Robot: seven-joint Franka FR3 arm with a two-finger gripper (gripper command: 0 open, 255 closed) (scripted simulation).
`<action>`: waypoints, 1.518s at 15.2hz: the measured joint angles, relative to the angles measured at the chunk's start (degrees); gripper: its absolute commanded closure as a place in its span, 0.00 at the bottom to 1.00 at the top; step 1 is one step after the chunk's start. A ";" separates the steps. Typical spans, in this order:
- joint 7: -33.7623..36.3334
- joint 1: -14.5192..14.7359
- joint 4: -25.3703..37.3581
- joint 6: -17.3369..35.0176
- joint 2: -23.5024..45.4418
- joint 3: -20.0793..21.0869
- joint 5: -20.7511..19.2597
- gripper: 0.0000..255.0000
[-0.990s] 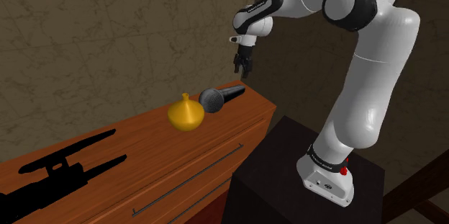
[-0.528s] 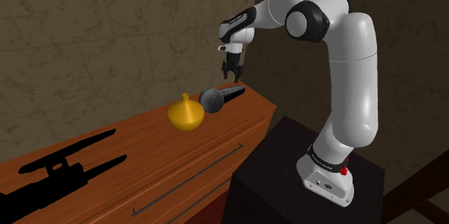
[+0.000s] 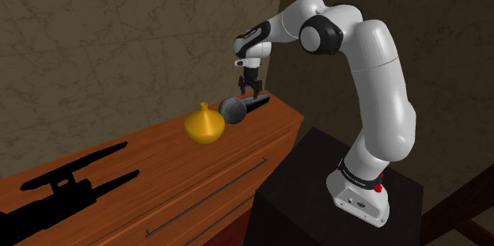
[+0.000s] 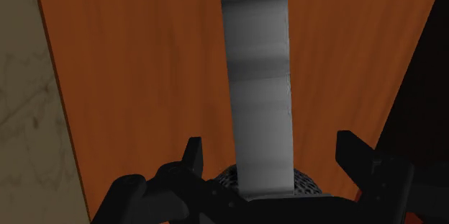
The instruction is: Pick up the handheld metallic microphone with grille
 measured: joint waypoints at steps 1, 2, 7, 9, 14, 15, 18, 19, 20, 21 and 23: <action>-0.13 -0.09 0.14 0.46 0.64 0.17 0.22 0.00; -0.25 -0.10 -0.05 0.90 0.91 0.26 0.36 0.00; -0.36 0.00 -0.54 1.47 0.95 0.34 0.49 1.00; -0.35 0.00 -0.55 1.48 0.95 0.33 0.48 1.00; -0.29 0.01 -0.43 1.17 0.82 0.30 0.40 1.00; -0.18 0.11 -0.64 0.85 0.31 0.18 0.23 1.00; 0.36 0.30 -0.15 -0.55 -0.69 -0.08 -0.24 1.00; 0.46 0.27 0.09 -1.20 -1.12 -0.24 -0.46 1.00; 0.65 0.32 0.30 -1.68 -1.44 -0.33 -0.62 1.00; 0.76 0.42 0.11 -2.08 -2.04 -0.47 -0.83 1.00; 1.07 0.54 0.25 -3.10 -3.00 -0.71 -1.22 1.00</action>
